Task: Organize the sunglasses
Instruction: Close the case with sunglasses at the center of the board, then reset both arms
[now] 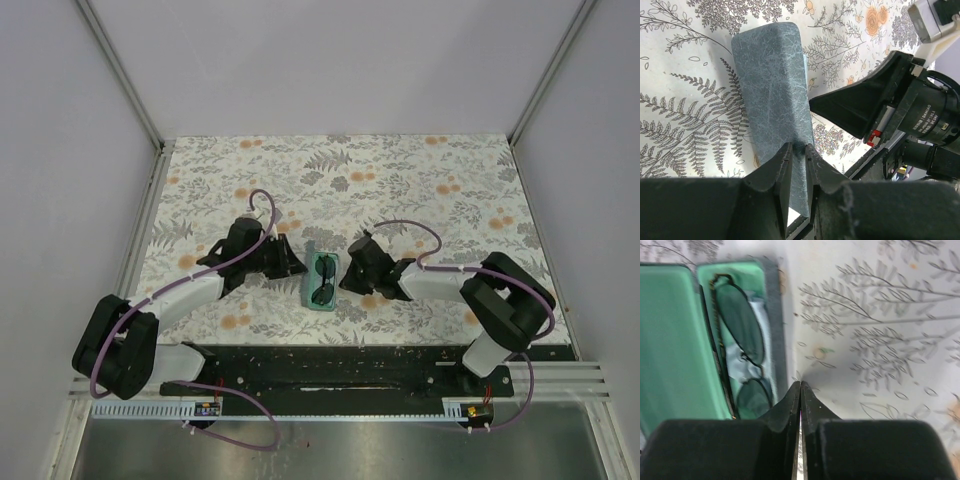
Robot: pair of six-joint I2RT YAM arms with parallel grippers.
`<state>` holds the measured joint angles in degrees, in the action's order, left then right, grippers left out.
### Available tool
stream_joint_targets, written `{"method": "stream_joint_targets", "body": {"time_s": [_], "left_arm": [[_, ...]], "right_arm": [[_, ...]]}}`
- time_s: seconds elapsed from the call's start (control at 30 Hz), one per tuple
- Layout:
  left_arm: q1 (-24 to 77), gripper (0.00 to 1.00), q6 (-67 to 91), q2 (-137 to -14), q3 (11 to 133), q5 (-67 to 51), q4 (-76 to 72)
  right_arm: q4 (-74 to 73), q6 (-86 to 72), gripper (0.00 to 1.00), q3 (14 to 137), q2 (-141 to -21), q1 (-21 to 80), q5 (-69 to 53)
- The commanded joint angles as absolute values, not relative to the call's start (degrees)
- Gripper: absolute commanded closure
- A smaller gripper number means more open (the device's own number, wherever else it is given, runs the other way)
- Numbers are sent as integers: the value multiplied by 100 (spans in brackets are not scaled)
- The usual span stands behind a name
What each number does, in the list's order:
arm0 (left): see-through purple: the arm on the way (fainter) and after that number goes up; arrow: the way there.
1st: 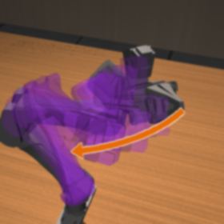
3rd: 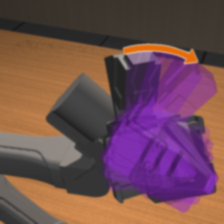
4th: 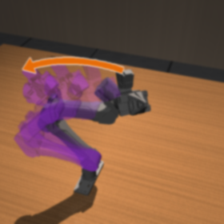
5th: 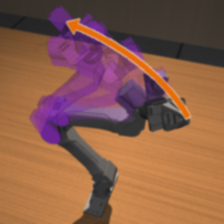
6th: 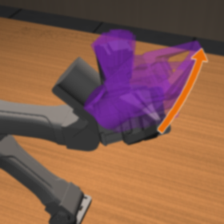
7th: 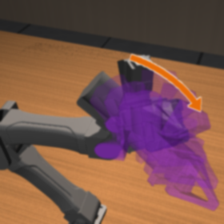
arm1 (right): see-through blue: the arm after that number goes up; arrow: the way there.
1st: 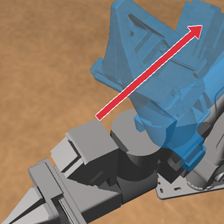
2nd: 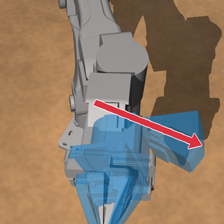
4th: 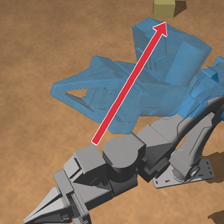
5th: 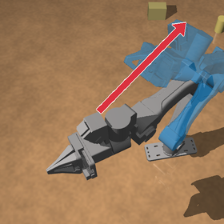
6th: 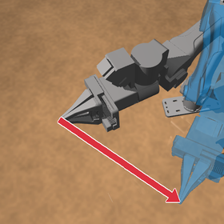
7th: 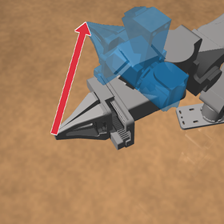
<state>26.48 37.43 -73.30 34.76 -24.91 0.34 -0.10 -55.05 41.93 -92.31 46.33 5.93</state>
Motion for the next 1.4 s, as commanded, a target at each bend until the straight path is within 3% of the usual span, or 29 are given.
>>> {"method": "stream_joint_targets", "body": {"time_s": [0.0,0.23,0.53,0.77,0.87,0.9,0.93,0.97,1.03,1.07,1.23,1.37], "left_arm": [[2856,80,3700,-7268,3735,-2338,-88],[3295,81,3867,-7786,3744,-2180,-491],[3560,85,3911,-8938,3586,-2109,-1168],[3560,77,3798,-7896,3646,-1952,-653],[3577,70,3578,-7148,3796,-1636,-11],[3586,65,3508,-6824,3823,-1522,235],[3586,60,3446,-6472,3823,-1312,464],[3586,49,3376,-6156,3806,-1179,657],[3612,13,3183,-5418,3710,-1073,878],[3630,1,3129,-4996,3683,-933,1105],[3656,1,2979,-3290,3516,-204,1914],[3647,1,3163,-2664,3384,-26,2311]], "right_arm": [[632,-5493,95,4210,-9702,4597,247],[949,-5572,96,4316,-10055,4605,-130],[959,-5669,96,4017,-9652,4597,104],[143,-5327,86,3867,-8519,4588,755],[-394,-5037,71,3893,-7851,4588,966],[-552,-4932,61,3876,-7605,4588,1028],[-684,-4783,39,3876,-7298,4588,1107],[-825,-4633,5,3850,-6956,4588,1177],[-1176,-4343,1,3823,-6288,4588,1370],[-1369,-4194,1,3823,-5945,4588,1467],[-2406,-3622,0,3850,-3967,4588,2073],[-2795,-3595,1,3701,-2772,4588,2513]]}}
